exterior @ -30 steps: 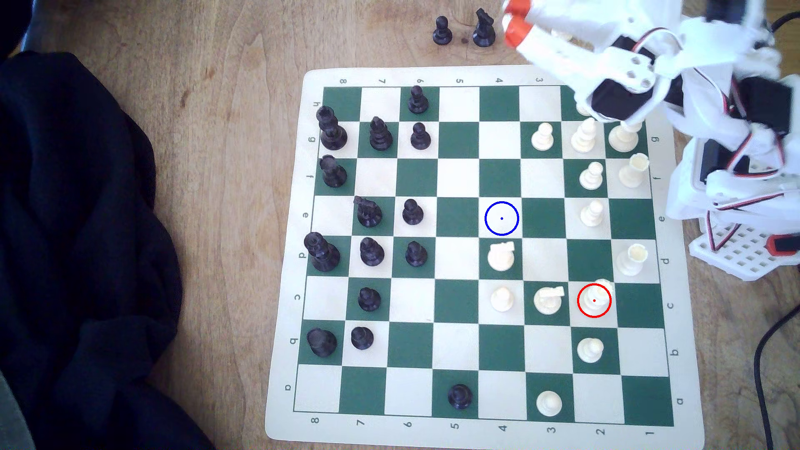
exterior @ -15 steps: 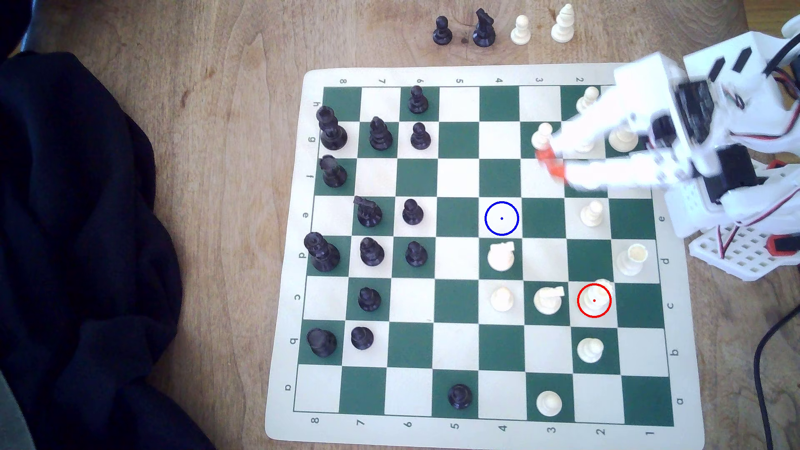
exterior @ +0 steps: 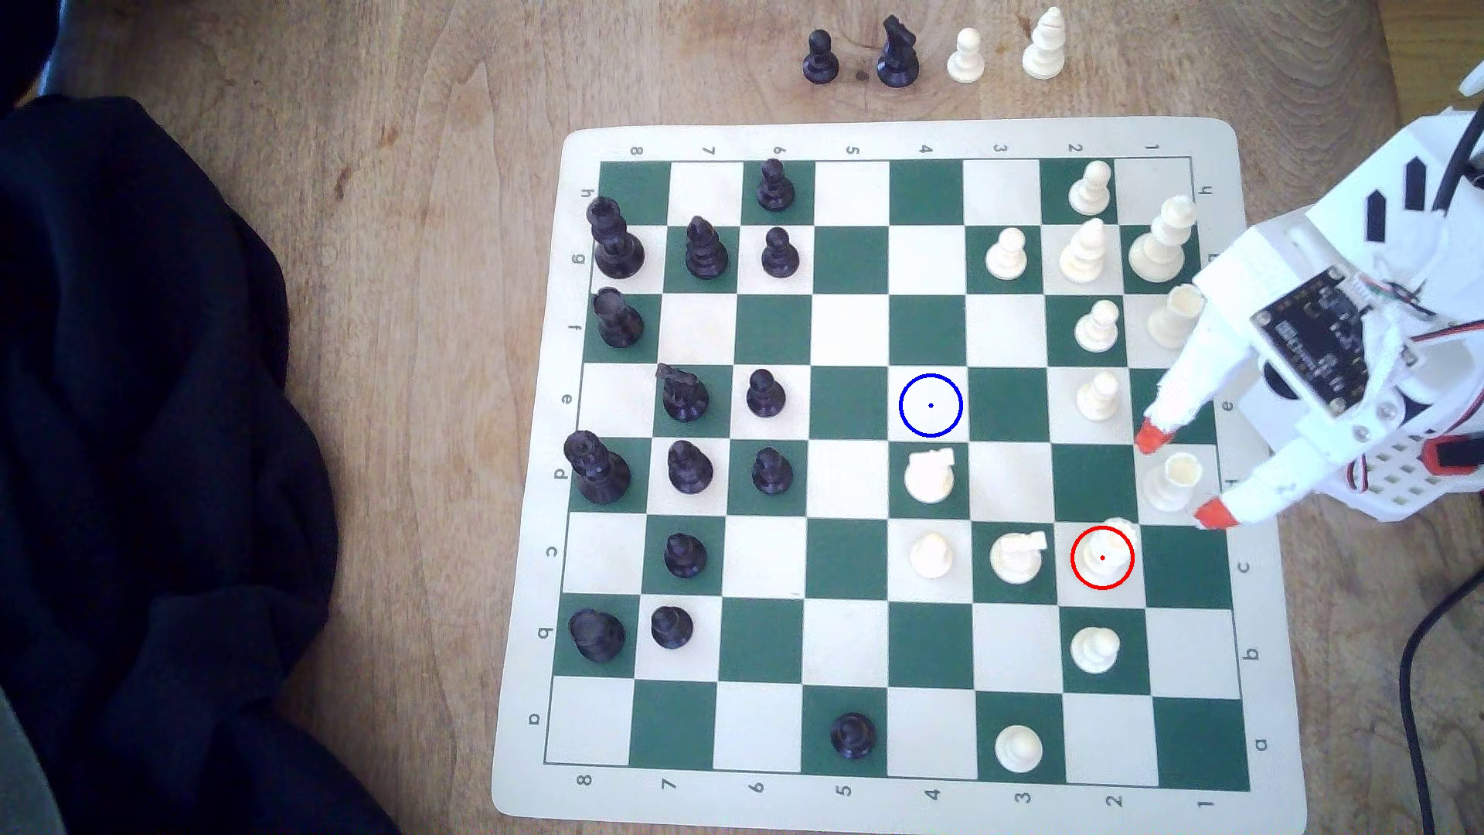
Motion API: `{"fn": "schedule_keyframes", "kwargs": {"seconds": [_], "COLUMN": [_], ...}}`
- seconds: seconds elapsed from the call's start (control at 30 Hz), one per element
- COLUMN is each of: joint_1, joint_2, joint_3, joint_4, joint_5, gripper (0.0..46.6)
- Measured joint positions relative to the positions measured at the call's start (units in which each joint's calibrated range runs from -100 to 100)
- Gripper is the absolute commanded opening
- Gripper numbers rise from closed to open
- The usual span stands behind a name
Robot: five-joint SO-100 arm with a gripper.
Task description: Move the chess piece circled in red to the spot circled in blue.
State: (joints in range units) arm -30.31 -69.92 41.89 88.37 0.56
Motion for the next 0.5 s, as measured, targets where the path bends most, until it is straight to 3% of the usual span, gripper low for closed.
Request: {"fn": "schedule_keyframes", "kwargs": {"seconds": [0.3,0.5], "joint_1": [-2.36,-2.43], "joint_2": [1.17,2.85], "joint_3": [8.22,14.55], "joint_4": [2.15,-0.8], "joint_5": [-2.3,-2.54], "gripper": [15.6,15.3]}}
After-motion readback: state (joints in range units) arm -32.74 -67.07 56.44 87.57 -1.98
